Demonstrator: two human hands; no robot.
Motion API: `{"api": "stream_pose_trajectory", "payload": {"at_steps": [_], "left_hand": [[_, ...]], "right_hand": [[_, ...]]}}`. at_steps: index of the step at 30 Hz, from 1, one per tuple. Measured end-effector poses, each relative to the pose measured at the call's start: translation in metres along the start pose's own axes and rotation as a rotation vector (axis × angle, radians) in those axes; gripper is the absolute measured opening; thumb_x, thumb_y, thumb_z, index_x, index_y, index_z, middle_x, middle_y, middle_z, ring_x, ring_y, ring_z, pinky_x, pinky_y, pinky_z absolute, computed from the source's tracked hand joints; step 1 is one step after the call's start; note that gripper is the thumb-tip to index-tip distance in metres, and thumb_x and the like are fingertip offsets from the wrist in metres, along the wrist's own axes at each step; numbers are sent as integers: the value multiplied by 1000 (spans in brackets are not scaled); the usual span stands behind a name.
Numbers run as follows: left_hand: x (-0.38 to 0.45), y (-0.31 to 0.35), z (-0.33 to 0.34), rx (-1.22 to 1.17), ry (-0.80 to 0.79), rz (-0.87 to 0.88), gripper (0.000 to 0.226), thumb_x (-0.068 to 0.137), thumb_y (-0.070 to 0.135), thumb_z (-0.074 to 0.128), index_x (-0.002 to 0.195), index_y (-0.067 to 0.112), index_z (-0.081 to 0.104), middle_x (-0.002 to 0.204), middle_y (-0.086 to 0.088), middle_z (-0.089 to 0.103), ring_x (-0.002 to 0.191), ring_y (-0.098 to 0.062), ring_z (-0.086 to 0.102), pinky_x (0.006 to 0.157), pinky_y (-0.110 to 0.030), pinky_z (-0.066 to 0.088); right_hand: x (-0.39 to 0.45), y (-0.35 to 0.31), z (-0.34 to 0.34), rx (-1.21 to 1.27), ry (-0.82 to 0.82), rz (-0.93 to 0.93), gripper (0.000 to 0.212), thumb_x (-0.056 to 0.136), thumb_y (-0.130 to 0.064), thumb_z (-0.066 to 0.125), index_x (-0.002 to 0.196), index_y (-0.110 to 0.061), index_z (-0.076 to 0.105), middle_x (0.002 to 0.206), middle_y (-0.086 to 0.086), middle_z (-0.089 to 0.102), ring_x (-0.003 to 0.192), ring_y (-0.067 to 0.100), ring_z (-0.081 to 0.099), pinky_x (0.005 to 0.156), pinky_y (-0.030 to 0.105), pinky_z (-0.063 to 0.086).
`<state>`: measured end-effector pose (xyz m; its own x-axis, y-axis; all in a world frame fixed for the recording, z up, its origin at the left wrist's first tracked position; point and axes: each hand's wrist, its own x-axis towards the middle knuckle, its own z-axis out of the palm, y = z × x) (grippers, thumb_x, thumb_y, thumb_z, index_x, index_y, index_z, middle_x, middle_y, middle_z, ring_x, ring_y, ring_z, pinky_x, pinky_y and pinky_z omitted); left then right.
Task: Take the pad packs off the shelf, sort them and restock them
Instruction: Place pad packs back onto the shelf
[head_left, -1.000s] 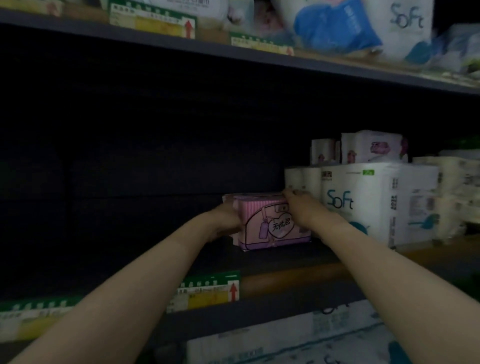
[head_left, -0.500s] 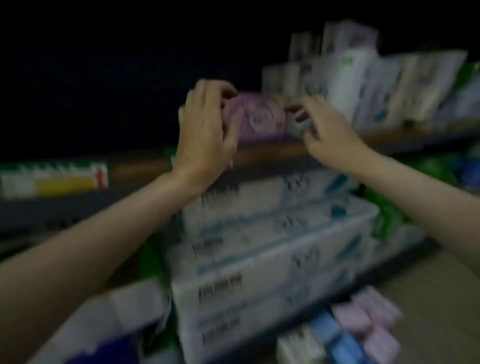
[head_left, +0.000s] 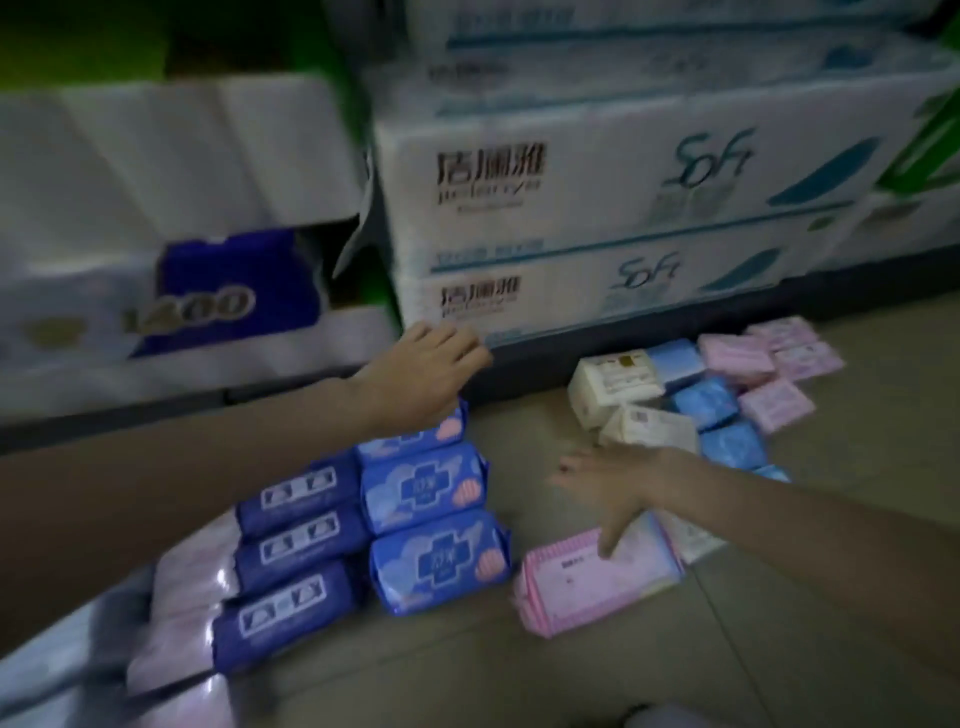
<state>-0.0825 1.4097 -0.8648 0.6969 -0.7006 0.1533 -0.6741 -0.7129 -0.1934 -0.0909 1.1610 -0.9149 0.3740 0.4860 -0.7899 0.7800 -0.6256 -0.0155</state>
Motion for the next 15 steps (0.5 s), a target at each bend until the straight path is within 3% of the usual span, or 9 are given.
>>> {"api": "stream_pose_trajectory", "payload": {"at_steps": [2,5,8,10,12,13,15], "left_hand": [[-17,17,33,-27,-69,-35,43,64,24,39,103,13,52,89,-9,62,73,-28,61,62,-29,44],[-20,44,65,-58,-162,-86,47,62,14,65,108,7,61,98,-14,62,80,-32,61,65,-35,45],[-16,73,75,-175,-415,-232,56,83,18,57,135,11,38,129,-12,43,112,-31,47,89,-39,34],[-12,82,79,-349,-598,-226,65,88,29,57,143,15,25,139,-10,34,123,-29,39,98,-36,31],[-2,84,65,-563,-740,-205,88,82,36,68,148,14,13,149,-8,27,132,-26,31,108,-32,27],[5,82,55,-668,-762,-215,97,79,35,72,149,13,9,151,-4,24,135,-21,29,110,-25,23],[25,74,28,-863,-694,-248,100,75,25,78,148,12,11,140,6,29,126,-7,31,99,-9,22]], "right_hand": [[19,-18,30,-35,-82,-39,116,69,-52,75,151,-17,0,154,16,12,141,31,17,112,39,20],[35,-41,64,-110,-16,-75,123,64,-52,79,150,-12,2,148,16,22,132,32,31,107,40,24],[43,-56,92,-99,155,-52,112,65,-42,80,147,-7,12,136,14,32,118,30,41,98,38,30],[40,-47,91,76,208,-39,98,65,-40,80,142,-10,26,129,10,41,115,29,45,96,35,35],[25,-23,64,371,260,-41,79,65,-34,82,131,-14,43,123,4,51,112,22,51,91,26,41],[12,-9,43,524,305,-30,74,67,-28,83,130,-15,45,123,0,53,111,17,52,89,21,40],[-24,17,-2,719,366,23,72,73,-20,79,134,-15,41,121,-7,49,108,10,49,81,11,38]]}}
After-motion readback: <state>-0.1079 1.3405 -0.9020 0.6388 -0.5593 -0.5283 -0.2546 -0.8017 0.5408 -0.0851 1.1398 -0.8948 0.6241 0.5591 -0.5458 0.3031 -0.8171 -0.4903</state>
